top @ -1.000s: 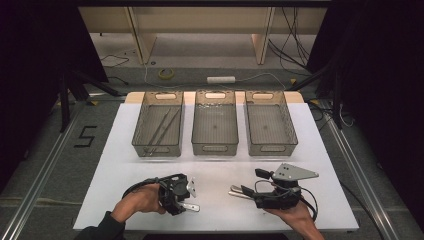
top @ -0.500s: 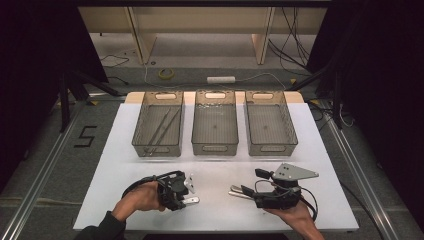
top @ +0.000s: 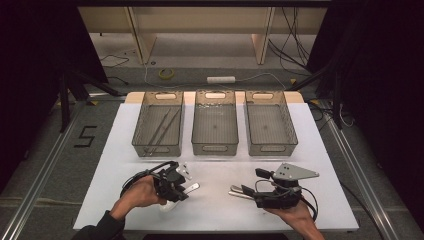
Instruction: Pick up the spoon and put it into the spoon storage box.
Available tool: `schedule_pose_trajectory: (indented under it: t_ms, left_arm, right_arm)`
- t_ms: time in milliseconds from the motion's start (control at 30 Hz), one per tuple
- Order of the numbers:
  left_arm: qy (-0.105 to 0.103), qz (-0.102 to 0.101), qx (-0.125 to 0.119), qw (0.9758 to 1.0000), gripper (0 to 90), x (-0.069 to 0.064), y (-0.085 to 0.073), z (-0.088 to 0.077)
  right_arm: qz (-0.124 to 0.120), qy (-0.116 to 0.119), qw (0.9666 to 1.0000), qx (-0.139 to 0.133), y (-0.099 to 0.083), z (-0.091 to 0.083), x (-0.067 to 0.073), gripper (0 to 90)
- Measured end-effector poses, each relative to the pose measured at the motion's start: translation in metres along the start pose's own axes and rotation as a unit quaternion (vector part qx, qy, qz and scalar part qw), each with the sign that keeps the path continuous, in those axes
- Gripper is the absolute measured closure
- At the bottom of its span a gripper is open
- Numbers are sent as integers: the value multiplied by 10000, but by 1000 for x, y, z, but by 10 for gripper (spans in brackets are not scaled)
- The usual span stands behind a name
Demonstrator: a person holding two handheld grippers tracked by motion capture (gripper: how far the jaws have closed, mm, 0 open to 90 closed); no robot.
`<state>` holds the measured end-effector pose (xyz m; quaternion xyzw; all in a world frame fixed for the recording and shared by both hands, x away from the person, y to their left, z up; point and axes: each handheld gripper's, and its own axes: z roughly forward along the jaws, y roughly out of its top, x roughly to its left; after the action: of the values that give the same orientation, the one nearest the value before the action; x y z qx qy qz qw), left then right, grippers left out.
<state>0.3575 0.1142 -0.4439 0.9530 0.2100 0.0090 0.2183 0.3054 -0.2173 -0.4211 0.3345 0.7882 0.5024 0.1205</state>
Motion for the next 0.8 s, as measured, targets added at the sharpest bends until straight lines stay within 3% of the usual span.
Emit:
schedule_pose_trajectory:
  t_ms: [133, 300, 467, 633, 800]
  left_arm:
    - [44, -300, -290, 9991, 736, 4, 2, -7]
    - [54, -518, -542, 9972, 736, 8, 6, -18]
    - [56, -740, -832, 9938, 736, 16, 12, -28]
    - [85, -900, -1270, 9878, 736, 22, 20, -36]
    - [279, -1002, -1637, 9810, 736, 33, 24, -48]
  right_arm:
    - [3, -3, 10000, 0, 0, 0, 0, 258]
    - [13, -9, 10000, -5, 0, 0, 0, 258]
    - [8, -15, 10000, -20, 0, 1, -1, 258]
    - [10, -41, 10000, -25, 1, 0, -1, 258]
    - [25, -59, 10000, -55, 1, 0, -2, 257]
